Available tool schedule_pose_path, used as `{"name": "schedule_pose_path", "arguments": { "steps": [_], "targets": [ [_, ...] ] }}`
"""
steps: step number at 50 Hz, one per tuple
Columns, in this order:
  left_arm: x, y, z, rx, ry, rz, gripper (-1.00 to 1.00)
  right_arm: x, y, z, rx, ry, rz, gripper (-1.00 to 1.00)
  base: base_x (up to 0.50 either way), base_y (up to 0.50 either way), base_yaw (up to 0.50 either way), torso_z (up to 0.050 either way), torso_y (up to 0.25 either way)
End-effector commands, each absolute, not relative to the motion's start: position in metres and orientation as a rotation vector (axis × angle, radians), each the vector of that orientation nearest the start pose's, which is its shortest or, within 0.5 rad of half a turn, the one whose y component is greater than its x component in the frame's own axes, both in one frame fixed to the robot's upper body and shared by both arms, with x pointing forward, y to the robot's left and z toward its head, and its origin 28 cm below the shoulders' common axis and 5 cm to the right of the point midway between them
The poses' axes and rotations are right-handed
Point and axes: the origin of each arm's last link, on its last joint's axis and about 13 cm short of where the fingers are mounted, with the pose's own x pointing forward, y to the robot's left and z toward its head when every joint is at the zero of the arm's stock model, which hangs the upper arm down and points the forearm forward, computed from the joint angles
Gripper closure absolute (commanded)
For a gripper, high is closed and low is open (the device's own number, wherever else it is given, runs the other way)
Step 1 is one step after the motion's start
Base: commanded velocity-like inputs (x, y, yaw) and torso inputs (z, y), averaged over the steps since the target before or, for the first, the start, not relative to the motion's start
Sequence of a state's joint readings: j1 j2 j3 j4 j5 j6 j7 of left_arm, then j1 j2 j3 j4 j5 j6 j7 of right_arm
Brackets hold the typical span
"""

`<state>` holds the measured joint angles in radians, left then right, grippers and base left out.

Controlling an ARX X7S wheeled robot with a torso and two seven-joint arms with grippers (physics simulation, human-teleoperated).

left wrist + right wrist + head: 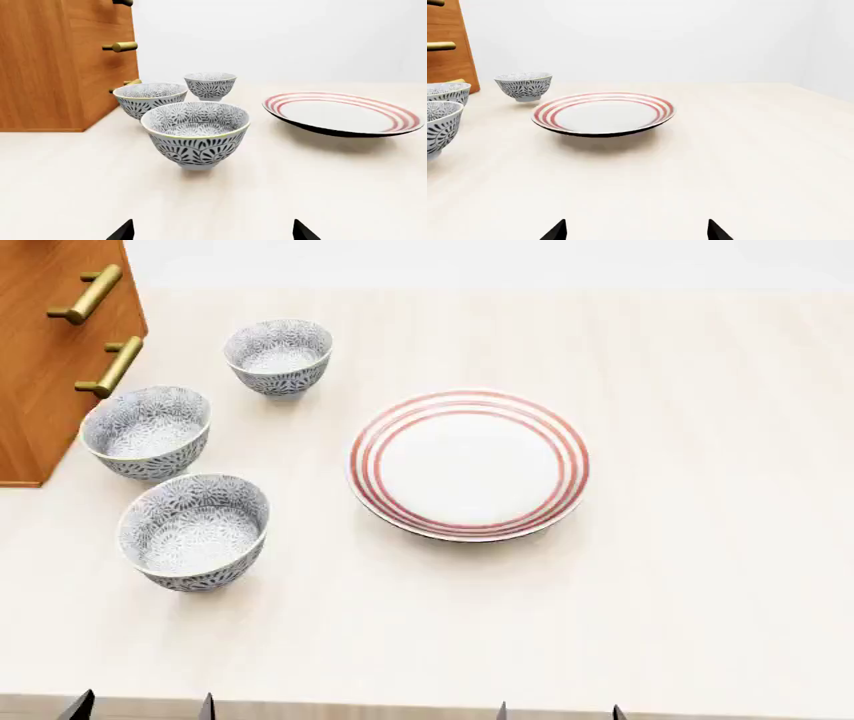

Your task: Pick up the bowl and put it in the front on the plate.

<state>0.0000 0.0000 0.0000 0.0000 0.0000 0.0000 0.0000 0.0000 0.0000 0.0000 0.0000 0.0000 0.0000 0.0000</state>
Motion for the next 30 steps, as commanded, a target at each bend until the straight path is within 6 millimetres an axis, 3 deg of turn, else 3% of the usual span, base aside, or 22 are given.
{"name": "schedule_pose_path", "arguments": {
  "steps": [1,26,30],
  "targets": [
    [0.211,0.204,0.012,0.024,0.01,-0.014,-1.0,0.211,-0.097,0.012,0.0,0.013,-0.003,-1.0,0.0,0.0,0.0,0.0,0.0],
    [0.21,0.204,0.013,0.021,0.0,-0.005,-1.0,0.211,-0.097,0.015,-0.013,-0.007,-0.008,-1.0,0.0,0.0,0.0,0.0,0.0],
    [0.206,0.204,0.026,0.046,-0.175,0.031,-1.0,0.209,-0.097,0.028,0.033,-0.169,-0.011,-1.0,0.0,0.0,0.0,0.0,0.0]
  ]
}}
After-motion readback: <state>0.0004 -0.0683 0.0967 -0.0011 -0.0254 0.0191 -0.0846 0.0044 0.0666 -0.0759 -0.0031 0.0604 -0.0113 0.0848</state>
